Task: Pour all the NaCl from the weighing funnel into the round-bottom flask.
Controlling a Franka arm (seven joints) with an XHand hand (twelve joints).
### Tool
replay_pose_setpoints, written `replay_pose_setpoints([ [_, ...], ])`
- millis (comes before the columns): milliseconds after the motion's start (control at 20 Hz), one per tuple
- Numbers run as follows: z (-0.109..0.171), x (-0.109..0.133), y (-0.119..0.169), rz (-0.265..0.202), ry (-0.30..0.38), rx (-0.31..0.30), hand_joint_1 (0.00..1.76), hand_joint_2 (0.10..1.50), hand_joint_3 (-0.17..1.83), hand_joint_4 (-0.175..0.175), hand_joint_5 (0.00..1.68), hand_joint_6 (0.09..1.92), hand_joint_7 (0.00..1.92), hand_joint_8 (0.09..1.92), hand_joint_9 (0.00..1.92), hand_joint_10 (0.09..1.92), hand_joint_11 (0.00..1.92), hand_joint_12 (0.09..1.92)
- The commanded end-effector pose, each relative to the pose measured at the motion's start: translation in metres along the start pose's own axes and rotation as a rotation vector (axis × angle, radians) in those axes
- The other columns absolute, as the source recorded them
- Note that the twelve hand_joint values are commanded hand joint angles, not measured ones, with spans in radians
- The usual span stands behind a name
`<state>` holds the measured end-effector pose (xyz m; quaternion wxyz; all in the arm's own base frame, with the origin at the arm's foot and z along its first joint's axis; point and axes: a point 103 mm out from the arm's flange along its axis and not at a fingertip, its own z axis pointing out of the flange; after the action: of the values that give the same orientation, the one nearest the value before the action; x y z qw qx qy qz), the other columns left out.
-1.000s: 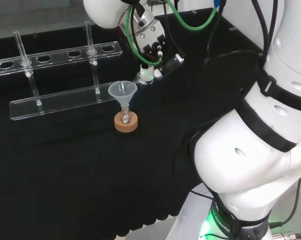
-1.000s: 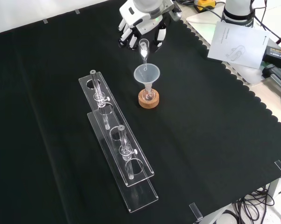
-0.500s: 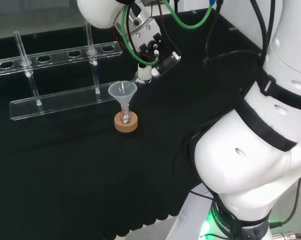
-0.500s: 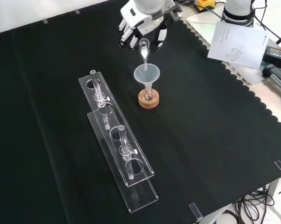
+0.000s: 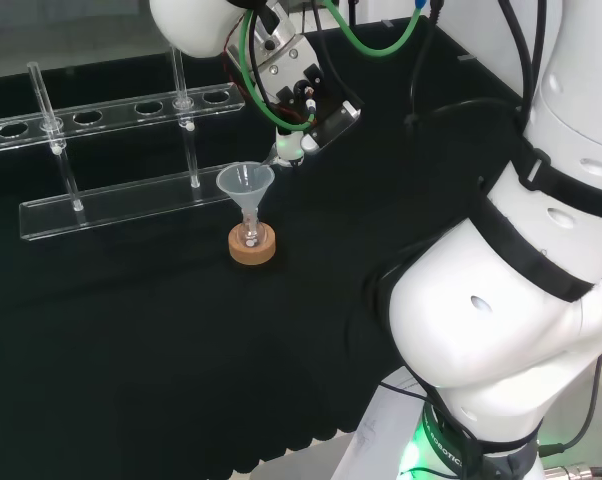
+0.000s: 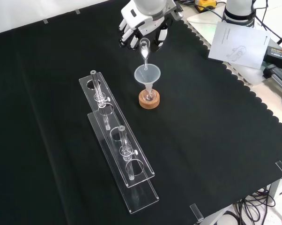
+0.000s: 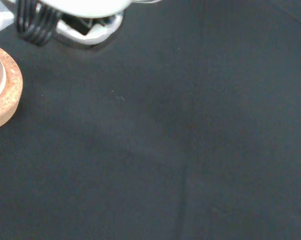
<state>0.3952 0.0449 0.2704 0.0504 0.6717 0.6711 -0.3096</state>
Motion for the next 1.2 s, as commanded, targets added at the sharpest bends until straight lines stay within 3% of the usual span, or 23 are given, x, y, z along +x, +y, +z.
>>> replay_pose_setpoints([
  [50, -0.002, 0.000, -0.001, -0.001, -0.020, 0.003, 1.09, 0.66, 0.76, 0.175, 1.15, 0.95, 0.49, 0.66, 0.92, 0.36, 0.73, 1.09],
  [1200, -0.020, 0.007, -0.003, 0.015, -0.135, 0.015, 1.09, 0.66, 0.76, 0.175, 1.14, 0.95, 0.48, 0.66, 0.91, 0.36, 0.73, 1.09],
])
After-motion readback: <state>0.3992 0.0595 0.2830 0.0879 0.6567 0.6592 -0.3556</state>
